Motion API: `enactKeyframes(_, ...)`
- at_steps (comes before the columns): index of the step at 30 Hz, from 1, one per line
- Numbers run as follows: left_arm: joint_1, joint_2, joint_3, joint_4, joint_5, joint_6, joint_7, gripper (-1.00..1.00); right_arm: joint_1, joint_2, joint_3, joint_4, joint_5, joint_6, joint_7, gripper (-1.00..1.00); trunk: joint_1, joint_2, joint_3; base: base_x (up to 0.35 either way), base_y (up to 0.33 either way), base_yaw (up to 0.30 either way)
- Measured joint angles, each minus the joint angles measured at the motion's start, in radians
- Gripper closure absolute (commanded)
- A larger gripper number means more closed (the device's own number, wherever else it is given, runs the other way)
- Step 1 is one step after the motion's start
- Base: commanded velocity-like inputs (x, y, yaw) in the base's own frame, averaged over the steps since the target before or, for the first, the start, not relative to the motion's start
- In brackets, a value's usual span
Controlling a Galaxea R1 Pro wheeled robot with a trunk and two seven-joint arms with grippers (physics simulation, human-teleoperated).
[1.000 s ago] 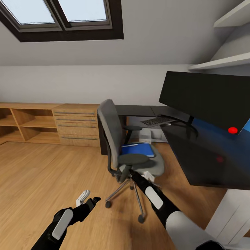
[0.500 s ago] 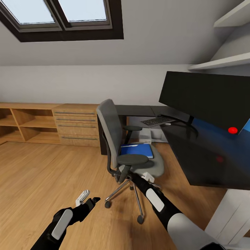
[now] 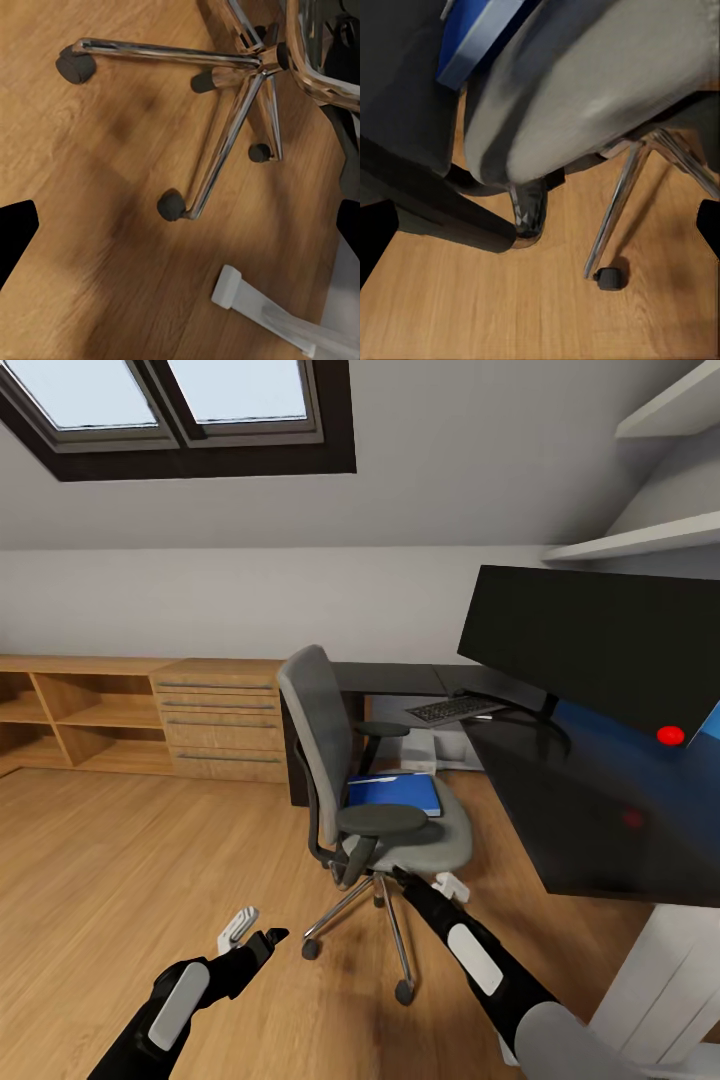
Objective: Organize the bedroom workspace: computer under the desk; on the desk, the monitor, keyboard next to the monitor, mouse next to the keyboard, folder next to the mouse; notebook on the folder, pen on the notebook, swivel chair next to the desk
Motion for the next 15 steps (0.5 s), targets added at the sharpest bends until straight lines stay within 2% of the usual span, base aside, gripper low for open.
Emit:
enactKeyframes(5, 0.0, 0.0, 0.0, 0.0, 0.001, 0.0, 0.0, -1.0, 0.047, -0.025, -0.005, -0.056, 0.0, -0.002, 0.01, -1.0, 0.0, 0.0, 0.0, 0.0, 0.0, 0.0)
enactKeyframes(8, 0.0, 0.001, 0.0, 0.0, 0.001, 0.0, 0.0, -1.0, 0.11, -0.058, -0.018, -0.14, -0.001, -0.003, 0.016, -1.0, 0.0, 0.0, 0.0, 0.0, 0.0, 0.0)
enactKeyframes(9, 0.0, 0.001, 0.0, 0.0, 0.001, 0.0, 0.0, -1.0, 0.11, -0.058, -0.018, -0.141, -0.002, -0.003, 0.016, -1.0, 0.0, 0.0, 0.0, 0.0, 0.0, 0.0)
enactKeyframes(12, 0.0, 0.001, 0.0, 0.0, 0.001, 0.0, 0.0, -1.0, 0.174, -0.087, -0.049, -0.226, -0.008, -0.001, 0.016, -1.0, 0.0, 0.0, 0.0, 0.0, 0.0, 0.0)
enactKeyframes(15, 0.0, 0.001, 0.0, 0.0, 0.001, 0.0, 0.0, -1.0, 0.215, -0.102, -0.103, -0.277, -0.015, 0.003, 0.014, -1.0, 0.0, 0.0, 0.0, 0.0, 0.0, 0.0)
